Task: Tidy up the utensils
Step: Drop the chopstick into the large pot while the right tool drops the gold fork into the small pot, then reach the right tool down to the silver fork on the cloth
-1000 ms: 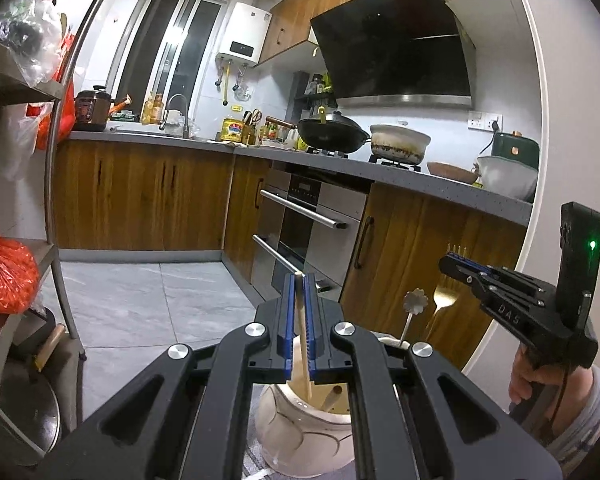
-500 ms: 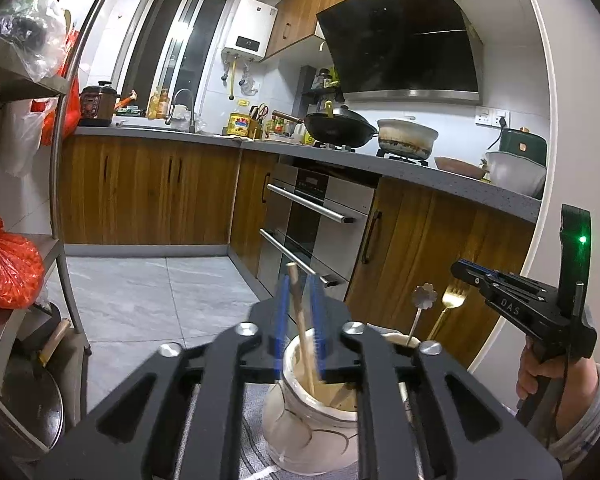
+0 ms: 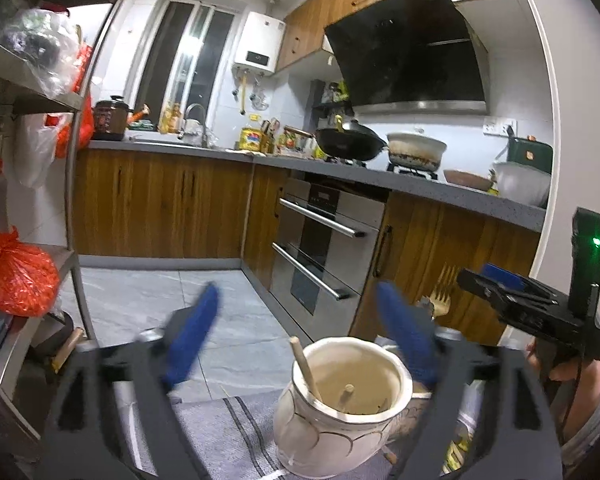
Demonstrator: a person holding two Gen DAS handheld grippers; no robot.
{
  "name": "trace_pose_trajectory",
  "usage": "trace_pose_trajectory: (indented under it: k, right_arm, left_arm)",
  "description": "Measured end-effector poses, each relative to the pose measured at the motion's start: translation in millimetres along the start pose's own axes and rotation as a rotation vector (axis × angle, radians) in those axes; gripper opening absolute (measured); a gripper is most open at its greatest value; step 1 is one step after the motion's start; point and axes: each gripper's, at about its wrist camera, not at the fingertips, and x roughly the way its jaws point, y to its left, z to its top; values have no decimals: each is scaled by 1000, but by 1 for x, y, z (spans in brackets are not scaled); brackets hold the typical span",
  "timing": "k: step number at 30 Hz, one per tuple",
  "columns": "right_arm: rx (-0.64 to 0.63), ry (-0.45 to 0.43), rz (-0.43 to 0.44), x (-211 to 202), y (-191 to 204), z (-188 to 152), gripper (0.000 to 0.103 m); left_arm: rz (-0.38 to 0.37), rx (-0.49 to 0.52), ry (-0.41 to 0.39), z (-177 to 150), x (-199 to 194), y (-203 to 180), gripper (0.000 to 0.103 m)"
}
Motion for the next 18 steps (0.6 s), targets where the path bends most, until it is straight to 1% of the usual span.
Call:
trace_pose_trajectory:
  k: [1,2,6,9,13,18]
  right_arm:
    - [0,-8,2,-2,2,1,96]
    - [-1,-19,6,-4,2,2,97]
    - [-4,-29,-2,-7,1,4,98]
    - [9,-23,-23,-10,-3,3,98]
    - [39,-11,-29,-15,-13,1,98]
    - [40,-3,-27,-31,-21,-5,98]
  left_arm:
    - [8,-4,-7,1,-2,0,97]
    - [21,-8,-17,2,-5,1,98]
    - [93,-18,-37,5,-15,2,98]
    - [118,-27,-40,5,-23,2,98]
    - [215,13,-57,4,-37,-7,98]
    - [207,32,-35,-3,-52,-19,98]
